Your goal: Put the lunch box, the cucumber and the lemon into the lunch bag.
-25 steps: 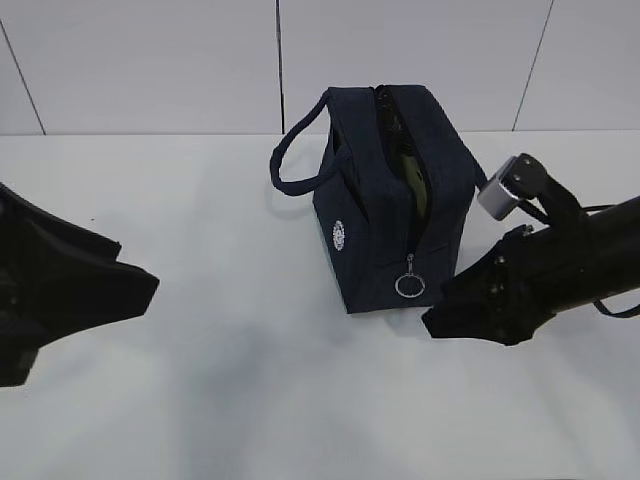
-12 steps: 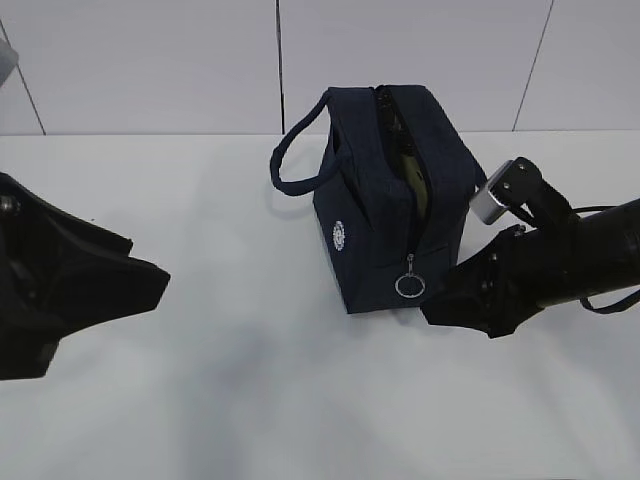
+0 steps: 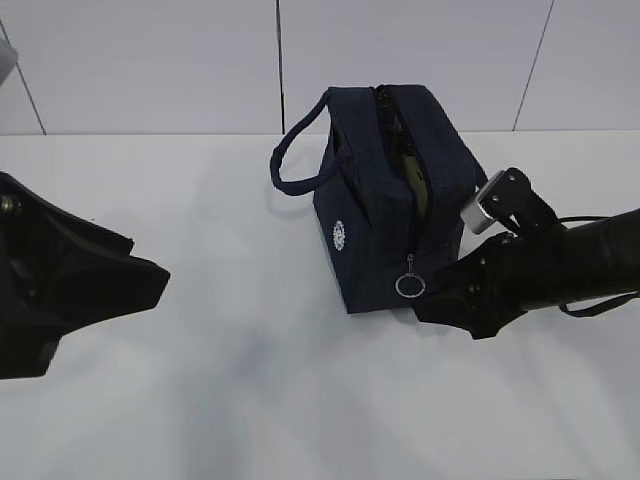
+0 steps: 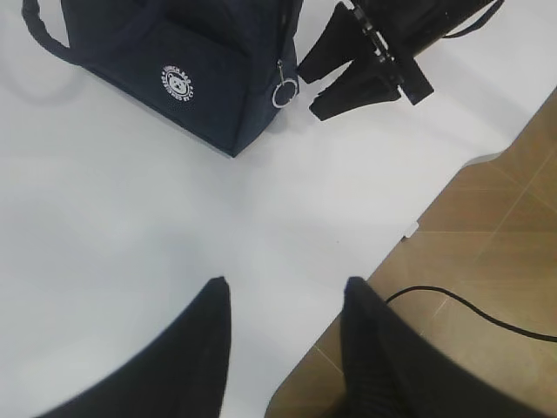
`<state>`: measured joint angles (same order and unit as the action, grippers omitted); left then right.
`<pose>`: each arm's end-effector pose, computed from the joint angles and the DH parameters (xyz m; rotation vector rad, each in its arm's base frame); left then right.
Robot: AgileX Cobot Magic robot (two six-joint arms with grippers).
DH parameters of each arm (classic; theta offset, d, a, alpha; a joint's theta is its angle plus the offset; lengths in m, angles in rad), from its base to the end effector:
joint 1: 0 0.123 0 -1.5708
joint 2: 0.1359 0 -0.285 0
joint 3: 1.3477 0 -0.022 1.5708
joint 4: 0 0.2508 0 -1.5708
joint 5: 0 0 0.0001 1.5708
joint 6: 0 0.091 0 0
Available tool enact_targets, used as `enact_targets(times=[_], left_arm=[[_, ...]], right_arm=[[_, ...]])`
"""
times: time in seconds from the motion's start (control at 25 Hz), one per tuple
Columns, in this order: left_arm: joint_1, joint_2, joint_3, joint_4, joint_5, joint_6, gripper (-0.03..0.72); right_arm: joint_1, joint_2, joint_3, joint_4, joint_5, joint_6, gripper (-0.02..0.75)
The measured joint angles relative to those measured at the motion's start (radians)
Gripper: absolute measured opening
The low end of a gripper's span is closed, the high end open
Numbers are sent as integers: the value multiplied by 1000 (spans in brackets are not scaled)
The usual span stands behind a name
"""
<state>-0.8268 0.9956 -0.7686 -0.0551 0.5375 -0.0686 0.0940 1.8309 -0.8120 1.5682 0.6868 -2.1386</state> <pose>0.1343 -0.1497 0.3107 0.8160 2.1537 -0.5304 0.3122 0.0875 0.1412 -1.0085 2.0882 0.6207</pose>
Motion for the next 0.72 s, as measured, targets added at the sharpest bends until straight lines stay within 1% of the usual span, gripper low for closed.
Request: enact_targets(times=[0.16, 0.36, 0.44, 0.56, 0.72], left_arm=[[0, 0, 0, 0, 0, 0, 298], [0, 0, 0, 0, 0, 0, 294], [0, 0, 0, 0, 0, 0, 290], [0, 0, 0, 0, 0, 0, 288], [0, 0, 0, 0, 0, 0, 284]], right_arm=[[0, 30, -2, 64, 40, -62, 442], [0, 73, -2, 84, 90, -78, 442], [0, 82, -2, 108, 111, -91, 442], [0, 84, -2, 145, 128, -114, 442], [0, 92, -2, 156, 139, -129, 442]])
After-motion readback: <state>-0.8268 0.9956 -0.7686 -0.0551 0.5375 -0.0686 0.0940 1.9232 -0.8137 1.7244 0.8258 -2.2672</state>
